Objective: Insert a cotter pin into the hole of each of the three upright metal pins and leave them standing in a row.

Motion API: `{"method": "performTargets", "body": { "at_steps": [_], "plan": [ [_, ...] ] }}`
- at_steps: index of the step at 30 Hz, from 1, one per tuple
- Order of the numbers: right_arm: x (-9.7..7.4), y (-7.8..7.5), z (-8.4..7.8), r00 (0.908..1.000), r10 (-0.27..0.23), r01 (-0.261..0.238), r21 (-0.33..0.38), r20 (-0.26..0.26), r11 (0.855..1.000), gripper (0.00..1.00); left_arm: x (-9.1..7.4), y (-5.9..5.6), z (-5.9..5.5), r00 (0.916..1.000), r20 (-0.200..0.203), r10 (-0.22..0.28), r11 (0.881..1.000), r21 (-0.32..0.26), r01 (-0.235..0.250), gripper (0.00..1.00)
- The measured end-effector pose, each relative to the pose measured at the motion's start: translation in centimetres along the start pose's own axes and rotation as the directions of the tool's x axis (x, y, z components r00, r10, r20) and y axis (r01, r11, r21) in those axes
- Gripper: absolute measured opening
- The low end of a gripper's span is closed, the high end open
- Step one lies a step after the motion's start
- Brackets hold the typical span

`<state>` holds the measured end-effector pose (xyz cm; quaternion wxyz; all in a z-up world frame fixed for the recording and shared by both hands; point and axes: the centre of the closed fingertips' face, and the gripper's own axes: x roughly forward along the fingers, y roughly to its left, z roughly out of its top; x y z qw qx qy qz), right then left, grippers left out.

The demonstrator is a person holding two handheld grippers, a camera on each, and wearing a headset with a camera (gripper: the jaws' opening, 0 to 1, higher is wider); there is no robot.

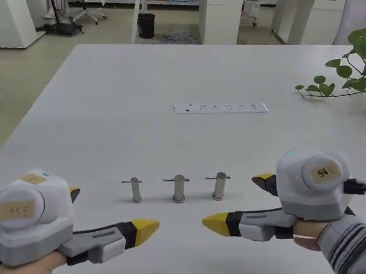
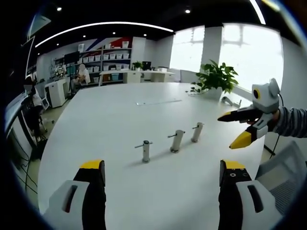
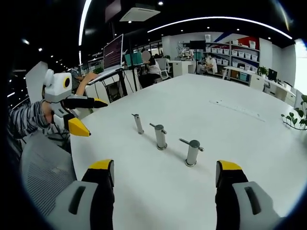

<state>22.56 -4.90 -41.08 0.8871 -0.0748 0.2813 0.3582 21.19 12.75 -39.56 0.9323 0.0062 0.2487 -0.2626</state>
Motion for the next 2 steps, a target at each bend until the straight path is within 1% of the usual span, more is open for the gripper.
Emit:
{"method": "performTargets", "body": {
  "at_steps": [2],
  "plan": [
    [-0.01, -0.05, -0.03, 1.0000, -0.003, 0.003, 0.001, -0.001, 1.000, 0.86, 0.00, -0.04, -0.07, 1.0000, -0.004, -0.001, 1.000, 0.001, 0.001, 0.98]
  ]
}}
